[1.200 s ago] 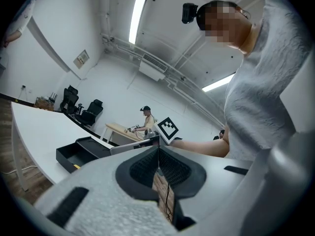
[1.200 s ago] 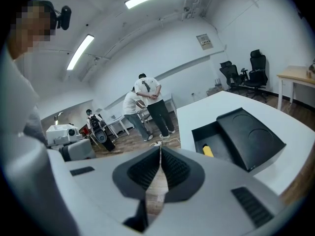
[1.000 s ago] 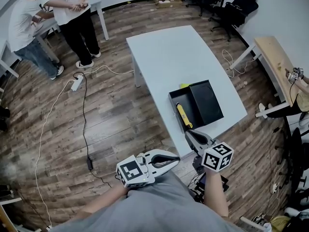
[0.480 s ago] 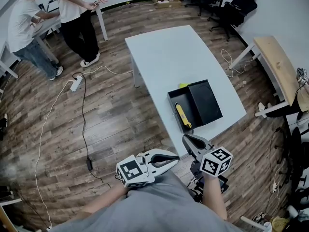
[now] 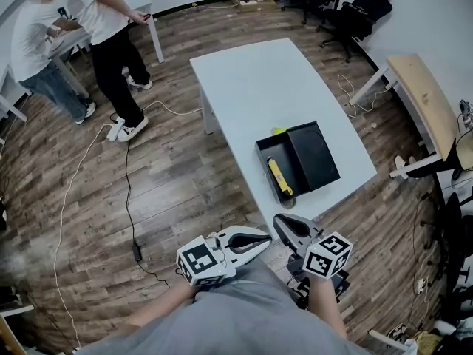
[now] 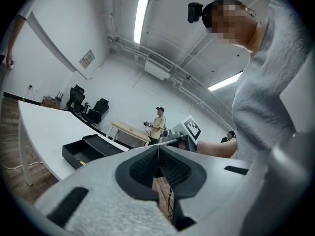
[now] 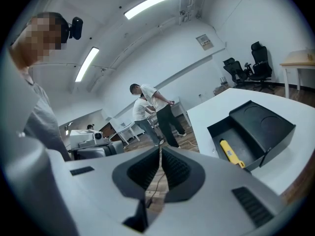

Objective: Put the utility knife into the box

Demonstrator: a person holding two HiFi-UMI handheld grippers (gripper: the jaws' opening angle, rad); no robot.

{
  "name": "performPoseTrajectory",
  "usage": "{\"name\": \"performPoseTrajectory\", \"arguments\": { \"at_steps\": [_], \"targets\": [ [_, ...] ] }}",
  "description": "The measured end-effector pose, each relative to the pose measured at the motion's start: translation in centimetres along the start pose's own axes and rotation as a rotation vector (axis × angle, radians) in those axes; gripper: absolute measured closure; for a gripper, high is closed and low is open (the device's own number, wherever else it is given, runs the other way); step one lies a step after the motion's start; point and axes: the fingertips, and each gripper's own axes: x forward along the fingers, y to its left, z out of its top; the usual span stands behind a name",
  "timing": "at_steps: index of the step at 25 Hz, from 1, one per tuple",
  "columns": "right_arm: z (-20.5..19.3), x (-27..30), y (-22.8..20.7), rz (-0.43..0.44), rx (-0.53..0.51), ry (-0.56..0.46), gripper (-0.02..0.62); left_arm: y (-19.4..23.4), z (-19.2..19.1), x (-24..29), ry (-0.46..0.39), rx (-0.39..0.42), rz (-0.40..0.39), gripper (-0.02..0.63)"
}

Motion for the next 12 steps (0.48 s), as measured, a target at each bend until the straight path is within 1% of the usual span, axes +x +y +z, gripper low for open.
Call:
{"name": "performPoseTrajectory", "arguments": {
  "at_steps": [12],
  "targets": [
    [-0.32,-0.19,0.88,0.022,0.013,0.012,0.561,0.82,0.25,-0.18,-0.004,-0.018,0.024,0.588]
  ]
}}
